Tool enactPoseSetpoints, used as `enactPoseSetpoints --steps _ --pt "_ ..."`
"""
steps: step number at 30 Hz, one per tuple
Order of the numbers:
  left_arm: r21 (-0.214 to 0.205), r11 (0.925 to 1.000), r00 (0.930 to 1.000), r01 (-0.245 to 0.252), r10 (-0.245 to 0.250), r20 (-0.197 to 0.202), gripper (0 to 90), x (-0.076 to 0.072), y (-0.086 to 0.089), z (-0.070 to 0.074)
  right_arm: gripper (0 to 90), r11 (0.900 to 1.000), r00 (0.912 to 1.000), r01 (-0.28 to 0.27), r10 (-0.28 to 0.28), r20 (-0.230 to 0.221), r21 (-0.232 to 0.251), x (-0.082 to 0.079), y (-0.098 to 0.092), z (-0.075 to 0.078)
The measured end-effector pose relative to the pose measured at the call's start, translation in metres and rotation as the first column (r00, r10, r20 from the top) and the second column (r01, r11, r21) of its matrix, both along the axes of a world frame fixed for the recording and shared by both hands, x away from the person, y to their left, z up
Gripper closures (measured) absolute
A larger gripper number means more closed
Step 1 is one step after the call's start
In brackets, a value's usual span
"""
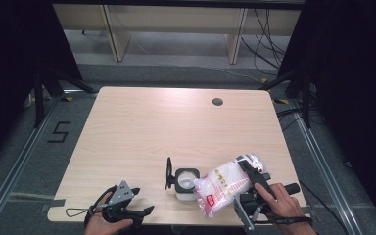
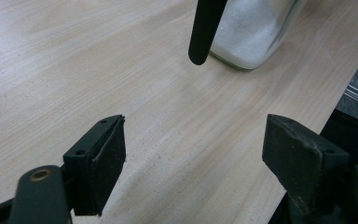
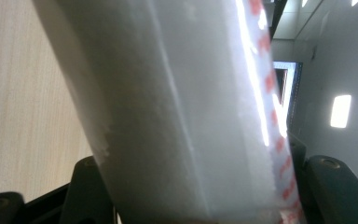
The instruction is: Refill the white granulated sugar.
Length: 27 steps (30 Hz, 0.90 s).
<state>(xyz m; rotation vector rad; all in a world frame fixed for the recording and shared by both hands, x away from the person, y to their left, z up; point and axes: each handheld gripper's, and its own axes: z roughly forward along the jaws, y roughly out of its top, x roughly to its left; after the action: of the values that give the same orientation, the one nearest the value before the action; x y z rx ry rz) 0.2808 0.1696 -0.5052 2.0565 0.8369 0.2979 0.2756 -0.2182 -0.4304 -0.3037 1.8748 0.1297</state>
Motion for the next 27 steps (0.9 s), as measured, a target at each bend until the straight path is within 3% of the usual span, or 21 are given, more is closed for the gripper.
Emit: enactPoseSetpoints --steps 4,5,6,7,9,10,11,12,13,14,15,17,19,21,23,25,26,27 --pt "0.001 1.0000 1.0000 0.001 -0.001 0.000 21.0 0.000 0.000 0.000 44.4 0.9998 0.9998 0.022 -0.022 -0.001 -0.004 -0.001 0.000 -0.004" --pt "0.000 1.0000 1.0000 0.000 0.000 0.000 21.0 0.000 0.000 0.000 44.7 0.9991 0.9999 -0.003 0.003 0.014 -0.042 0.001 0.001 -0.003" --pt "0.000 1.0000 1.0000 0.001 -0.001 0.000 21.0 0.000 0.000 0.000 45.0 0.9986 0.9995 -0.022 0.023 0.021 -0.047 0.002 0.002 -0.004" --pt "0.000 1.0000 1.0000 0.000 0.000 0.000 21.0 0.000 0.000 0.000 45.3 0.9973 0.9998 -0.001 0.002 0.019 -0.074 0.001 0.003 -0.004" --pt "0.001 1.0000 1.0000 0.001 -0.001 -0.001 21.0 0.000 0.000 0.000 45.7 0.9976 0.9996 -0.003 0.004 0.027 -0.069 0.002 0.002 -0.009" --pt "0.000 1.0000 1.0000 0.001 -0.001 0.000 21.0 0.000 0.000 0.000 45.8 0.9962 0.9995 0.030 -0.029 0.010 -0.081 0.000 0.002 -0.009" --pt "0.000 1.0000 1.0000 0.000 0.000 -0.001 21.0 0.000 0.000 0.000 45.9 0.9958 0.9997 0.000 0.002 0.022 -0.092 0.002 0.003 -0.009" --pt "0.000 1.0000 1.0000 0.000 0.000 -0.001 21.0 0.000 0.000 0.000 46.1 0.9945 0.9996 0.013 -0.010 0.026 -0.104 0.001 0.003 -0.010" --pt "0.001 1.0000 1.0000 0.000 0.000 -0.001 21.0 0.000 0.000 0.000 46.2 0.9954 0.9989 -0.007 0.011 0.045 -0.096 0.002 0.003 -0.013" --pt "0.001 1.0000 1.0000 0.000 0.000 -0.001 21.0 0.000 0.000 0.000 46.4 0.9930 0.9988 -0.006 0.012 0.047 -0.118 0.002 0.004 -0.012" --pt "0.000 1.0000 1.0000 0.000 0.000 -0.001 21.0 0.000 0.000 0.000 46.5 0.9944 0.9992 0.017 -0.013 0.037 -0.105 0.001 0.003 -0.016" --pt "0.000 1.0000 1.0000 0.000 0.000 0.000 21.0 0.000 0.000 0.000 46.6 0.9937 0.9994 0.017 -0.013 0.033 -0.111 0.002 0.003 -0.017" --pt "0.000 1.0000 1.0000 0.000 0.000 -0.001 21.0 0.000 0.000 0.000 46.7 0.9868 0.9993 0.002 0.004 0.036 -0.162 0.002 0.004 -0.015" --pt "0.013 0.9999 1.0000 0.005 -0.005 0.001 21.0 0.000 0.001 0.000 46.8 0.9918 0.9992 0.023 -0.018 0.035 -0.126 0.001 0.003 -0.020" --pt "-0.007 0.9999 0.9998 -0.014 0.014 -0.014 21.0 -0.001 -0.001 0.000 46.9 0.9897 0.9993 0.019 -0.014 0.033 -0.142 0.001 0.003 -0.019" --pt "0.000 1.0000 1.0000 0.000 0.000 0.000 21.0 0.000 0.000 0.000 47.0 0.9887 0.9993 0.027 -0.023 0.029 -0.147 0.000 0.003 -0.019" --pt "0.000 1.0000 1.0000 -0.001 0.001 -0.001 21.0 0.000 0.000 0.000 47.1 0.9864 0.9991 0.000 0.007 0.042 -0.165 0.002 0.003 -0.019" --pt "0.000 1.0000 1.0000 0.000 0.000 -0.001 21.0 0.000 0.000 0.000 47.3 0.9887 0.9983 -0.015 0.023 0.053 -0.149 0.003 0.002 -0.020"
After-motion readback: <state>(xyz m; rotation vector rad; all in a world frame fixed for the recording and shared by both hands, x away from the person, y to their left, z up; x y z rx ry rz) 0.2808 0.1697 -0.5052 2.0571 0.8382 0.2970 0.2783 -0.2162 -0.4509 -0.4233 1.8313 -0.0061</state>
